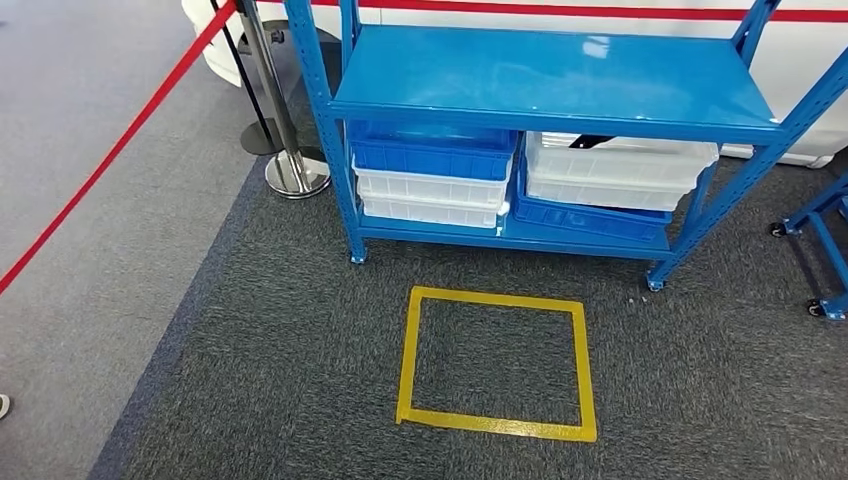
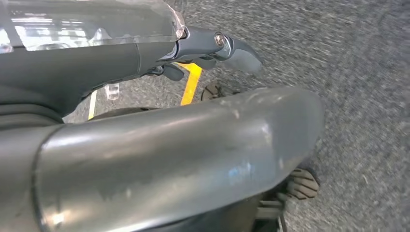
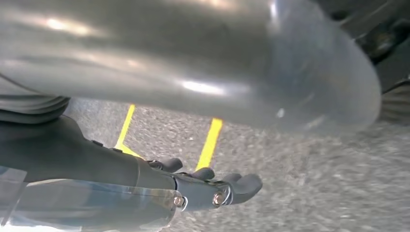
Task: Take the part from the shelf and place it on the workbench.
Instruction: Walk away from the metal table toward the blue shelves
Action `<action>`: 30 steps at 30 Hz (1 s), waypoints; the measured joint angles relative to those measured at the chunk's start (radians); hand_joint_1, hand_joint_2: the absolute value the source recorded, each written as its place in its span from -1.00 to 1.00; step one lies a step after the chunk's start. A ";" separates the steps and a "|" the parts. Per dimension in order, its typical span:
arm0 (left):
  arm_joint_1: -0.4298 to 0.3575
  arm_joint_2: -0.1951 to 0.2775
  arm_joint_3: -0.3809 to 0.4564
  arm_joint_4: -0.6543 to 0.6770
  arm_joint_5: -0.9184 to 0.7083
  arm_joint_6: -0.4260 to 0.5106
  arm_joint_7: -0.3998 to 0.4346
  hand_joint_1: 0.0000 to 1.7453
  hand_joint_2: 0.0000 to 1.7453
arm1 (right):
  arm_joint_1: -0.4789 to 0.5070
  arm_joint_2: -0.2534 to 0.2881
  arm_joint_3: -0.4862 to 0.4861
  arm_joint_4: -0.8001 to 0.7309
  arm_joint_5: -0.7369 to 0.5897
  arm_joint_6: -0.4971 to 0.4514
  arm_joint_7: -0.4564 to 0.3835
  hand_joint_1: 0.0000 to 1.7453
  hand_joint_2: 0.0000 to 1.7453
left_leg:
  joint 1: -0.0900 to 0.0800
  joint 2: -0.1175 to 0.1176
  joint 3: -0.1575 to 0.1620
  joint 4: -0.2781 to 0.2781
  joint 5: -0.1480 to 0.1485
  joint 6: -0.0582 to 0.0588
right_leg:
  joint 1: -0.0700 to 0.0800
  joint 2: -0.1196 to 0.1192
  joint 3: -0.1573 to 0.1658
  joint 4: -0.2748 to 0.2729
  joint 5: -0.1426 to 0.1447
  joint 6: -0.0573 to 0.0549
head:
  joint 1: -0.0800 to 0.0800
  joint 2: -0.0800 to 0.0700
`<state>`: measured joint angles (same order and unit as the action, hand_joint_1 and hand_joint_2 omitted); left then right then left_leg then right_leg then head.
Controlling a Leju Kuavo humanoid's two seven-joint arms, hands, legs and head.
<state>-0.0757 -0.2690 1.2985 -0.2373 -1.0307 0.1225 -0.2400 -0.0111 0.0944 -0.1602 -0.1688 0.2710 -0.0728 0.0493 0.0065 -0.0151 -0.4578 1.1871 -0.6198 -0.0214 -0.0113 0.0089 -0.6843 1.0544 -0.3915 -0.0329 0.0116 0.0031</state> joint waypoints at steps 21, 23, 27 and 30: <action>0.003 0.001 0.001 0.000 0.003 -0.004 0.012 -1.00 -1.00 | -0.003 0.004 0.000 0.000 0.006 0.007 -0.008 -1.00 -1.00 | -0.007 0.013 -0.055 -0.161 0.103 0.028 | 0.005 -0.005 0.061 -0.016 -0.036 0.033 | -0.006 0.000; 0.003 0.001 0.001 0.000 0.002 -0.005 0.014 -1.00 -1.00 | -0.003 0.004 0.000 0.000 0.009 0.005 -0.019 -1.00 0.00 | -0.007 0.013 -0.055 -0.161 0.102 0.030 | 0.005 -0.005 0.061 -0.017 -0.037 0.034 | -0.006 0.000; 0.004 0.001 0.001 0.000 0.000 -0.007 0.018 -1.00 -1.00 | -0.003 0.004 0.000 0.000 0.022 -0.013 -0.075 -1.00 0.50 | -0.007 0.013 -0.055 -0.161 0.100 0.032 | 0.005 -0.005 0.061 -0.017 -0.039 0.036 | -0.006 0.000; 0.003 0.002 0.001 0.000 -0.004 -0.007 0.017 -1.00 -1.00 | -0.003 0.005 0.000 0.000 0.022 -0.020 -0.110 -1.00 -1.00 | -0.011 0.013 -0.051 -0.168 0.105 0.045 | 0.000 -0.004 0.066 -0.030 -0.031 0.048 | -0.007 0.000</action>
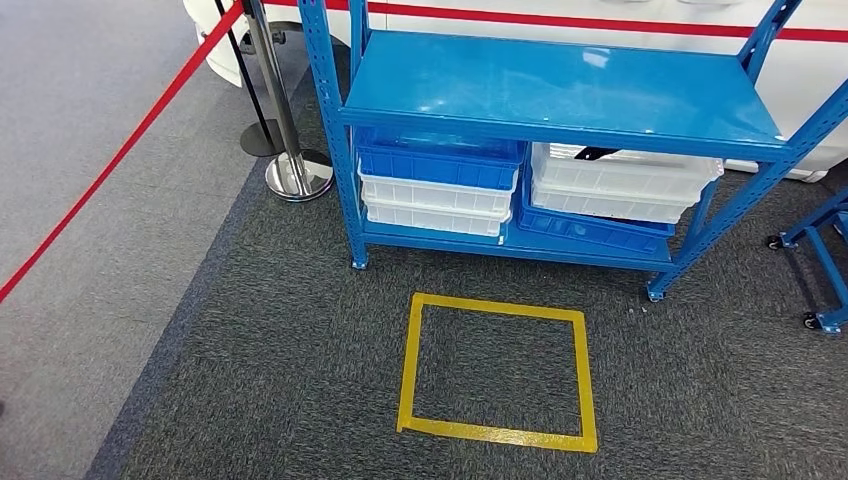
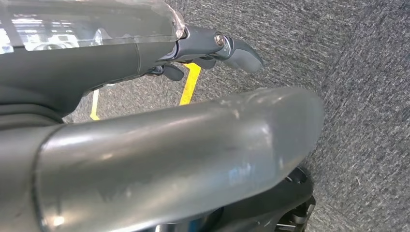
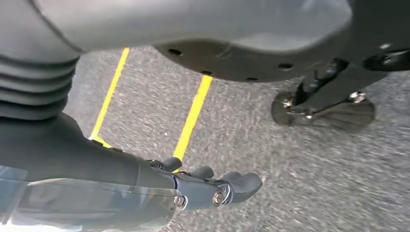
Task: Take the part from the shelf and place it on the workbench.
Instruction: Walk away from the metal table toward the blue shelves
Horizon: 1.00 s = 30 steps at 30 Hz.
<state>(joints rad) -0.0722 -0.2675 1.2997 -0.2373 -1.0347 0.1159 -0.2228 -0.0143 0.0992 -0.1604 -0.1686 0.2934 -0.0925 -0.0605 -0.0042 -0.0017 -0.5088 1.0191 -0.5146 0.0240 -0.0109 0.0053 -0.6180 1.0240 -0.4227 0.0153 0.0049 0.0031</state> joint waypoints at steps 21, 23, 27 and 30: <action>-0.001 0.000 0.001 0.000 0.000 0.013 0.004 -1.00 -1.00 | -0.003 0.001 -0.017 0.000 -0.001 -0.005 0.011 -1.00 -1.00 | 0.027 0.015 -0.060 0.211 -0.150 -0.059 | -0.012 0.007 0.003 0.029 -0.037 -0.036 | -0.005 0.000; 0.001 0.000 0.002 0.000 0.000 0.013 0.003 -1.00 -1.00 | -0.002 0.002 -0.017 0.000 -0.001 -0.004 0.009 -1.00 -1.00 | 0.024 0.012 -0.101 0.279 -0.153 -0.050 | -0.004 0.028 0.004 0.030 -0.036 -0.040 | -0.004 0.000; 0.001 0.001 0.003 0.000 0.000 0.013 0.001 -1.00 -1.00 | -0.002 0.004 -0.017 0.000 -0.001 0.001 0.008 -1.00 -1.00 | 0.008 -0.040 -0.025 0.067 -0.016 -0.004 | 0.007 0.074 0.009 0.029 -0.033 -0.041 | -0.003 0.000; 0.000 0.002 0.003 0.000 0.000 0.014 0.001 -1.00 -1.00 | -0.002 0.007 -0.017 0.000 0.000 0.004 0.008 -1.00 -1.00 | -0.001 -0.051 -0.009 0.009 0.004 0.007 | 0.001 0.098 0.004 0.024 -0.024 -0.025 | -0.002 0.000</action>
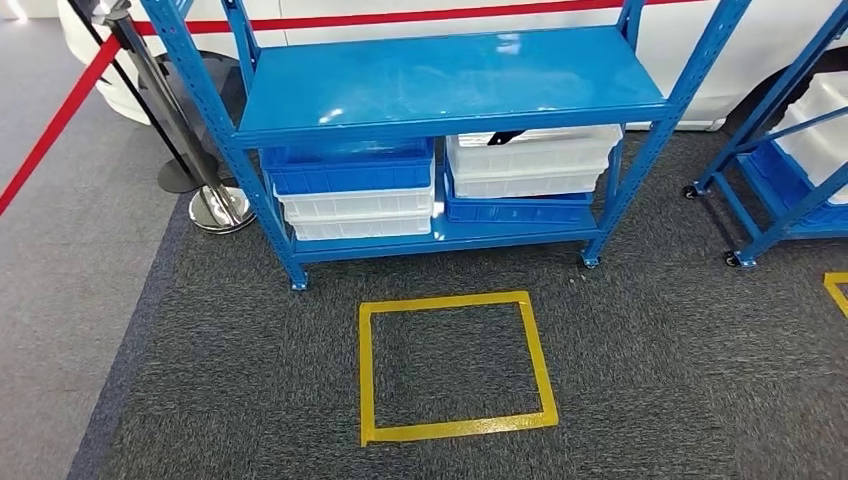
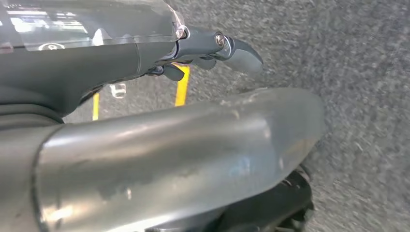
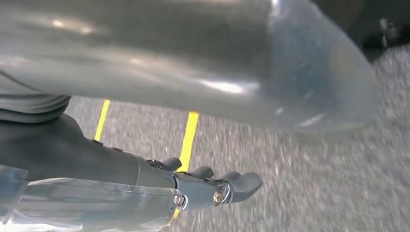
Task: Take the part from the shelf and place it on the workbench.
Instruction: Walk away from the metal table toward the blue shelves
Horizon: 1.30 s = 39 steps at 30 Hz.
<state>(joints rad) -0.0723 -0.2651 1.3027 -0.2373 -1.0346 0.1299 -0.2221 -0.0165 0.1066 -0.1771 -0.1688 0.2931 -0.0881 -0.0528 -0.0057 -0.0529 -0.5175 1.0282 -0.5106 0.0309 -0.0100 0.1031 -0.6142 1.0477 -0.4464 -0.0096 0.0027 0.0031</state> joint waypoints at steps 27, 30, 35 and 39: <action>0.000 -0.007 0.002 0.000 -0.002 0.002 -0.007 -1.00 -1.00 | 0.005 0.000 -0.003 0.000 0.017 -0.004 0.050 -1.00 -1.00 | 0.001 0.109 0.006 -0.032 0.023 -0.022 | 0.007 -0.119 0.038 -0.019 -0.023 -0.009 | 0.007 0.000; 0.000 -0.007 0.002 0.000 -0.001 0.002 -0.013 -1.00 -1.00 | 0.005 0.000 -0.003 0.000 0.019 -0.006 0.059 -1.00 -1.00 | 0.002 0.109 0.006 -0.032 0.022 -0.027 | 0.007 -0.119 0.038 -0.018 -0.023 -0.009 | 0.007 0.000; -0.001 -0.007 0.003 0.000 0.000 0.002 -0.021 -1.00 -1.00 | 0.005 0.000 -0.004 0.000 0.020 -0.006 0.067 -1.00 -1.00 | 0.001 0.109 0.006 -0.031 0.021 -0.029 | 0.006 -0.118 0.039 -0.018 -0.023 -0.009 | 0.007 0.000; -0.001 -0.008 0.003 0.000 0.007 -0.001 -0.043 -1.00 -1.00 | 0.005 0.000 -0.007 0.000 0.020 -0.006 0.070 -1.00 -1.00 | 0.000 0.109 0.006 -0.031 0.021 -0.029 | 0.004 -0.118 0.039 -0.019 -0.023 -0.009 | 0.007 0.000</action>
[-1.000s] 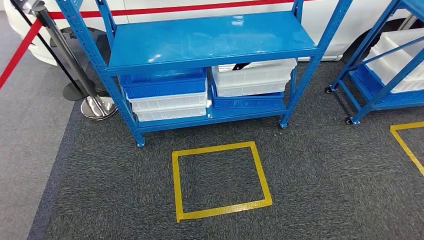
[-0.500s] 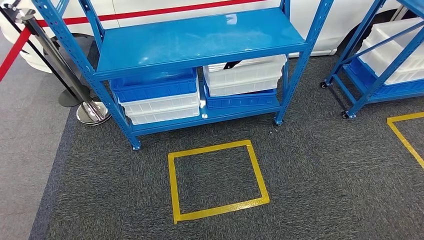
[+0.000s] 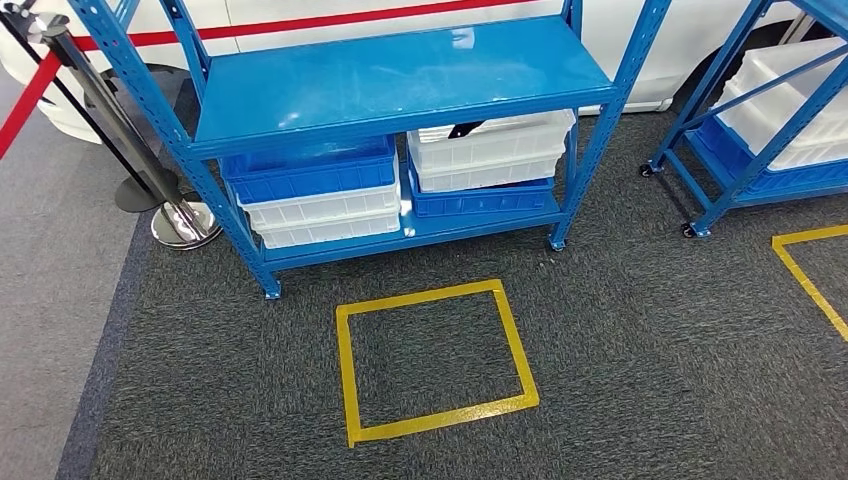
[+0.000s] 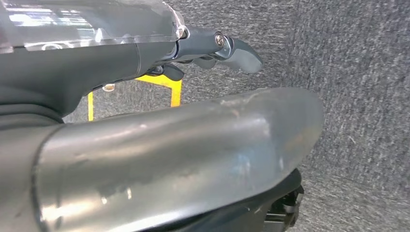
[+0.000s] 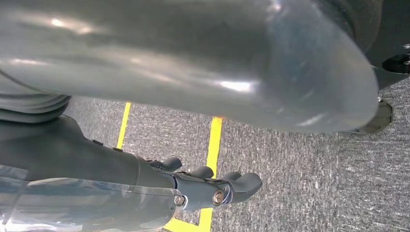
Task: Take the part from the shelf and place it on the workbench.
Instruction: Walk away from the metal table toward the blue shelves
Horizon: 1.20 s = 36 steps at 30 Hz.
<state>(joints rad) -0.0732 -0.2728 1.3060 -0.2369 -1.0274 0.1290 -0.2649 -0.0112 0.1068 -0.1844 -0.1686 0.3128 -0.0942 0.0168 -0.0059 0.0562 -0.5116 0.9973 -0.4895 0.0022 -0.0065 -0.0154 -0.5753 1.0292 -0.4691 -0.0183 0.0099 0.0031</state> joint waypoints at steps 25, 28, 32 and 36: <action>-0.006 -0.001 0.047 0.000 0.053 -0.031 -0.011 -1.00 -1.00 | 0.009 -0.003 -0.004 0.000 0.007 0.007 0.003 -1.00 -1.00 | 0.050 -0.004 0.135 -0.042 -0.098 -0.044 | -0.043 -0.001 -0.063 0.042 0.021 0.062 | 0.008 0.000; -0.011 -0.001 0.047 0.000 0.050 -0.032 -0.009 -1.00 -1.00 | 0.009 -0.003 -0.006 0.000 0.009 0.011 0.005 -1.00 -1.00 | 0.053 -0.009 0.159 -0.053 -0.114 -0.053 | -0.037 0.006 -0.046 0.046 -0.014 0.020 | -0.005 0.000; -0.012 -0.001 0.047 0.000 0.047 -0.032 -0.009 -1.00 -1.00 | 0.013 -0.003 -0.009 -0.002 0.009 0.010 0.008 -1.00 -1.00 | 0.048 -0.034 0.005 0.199 -0.167 -0.042 | -0.023 0.016 0.025 0.020 -0.057 -0.003 | -0.018 0.000; 0.000 -0.001 0.048 0.001 0.042 -0.032 -0.009 -1.00 -1.00 | 0.013 -0.004 -0.011 -0.002 0.009 0.010 0.009 -1.00 -1.00 | 0.023 -0.045 -0.172 0.260 -0.022 0.003 | 0.006 0.041 0.131 -0.014 -0.113 -0.016 | -0.019 0.000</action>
<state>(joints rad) -0.0731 -0.2735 1.3538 -0.2363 -0.9851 0.0973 -0.2736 0.0018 0.1029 -0.1952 -0.1701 0.3220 -0.0839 0.0256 0.0168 0.0112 -0.6832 1.2569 -0.5116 0.0050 0.0000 0.0255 -0.4446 1.0151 -0.5817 -0.0346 -0.0095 0.0031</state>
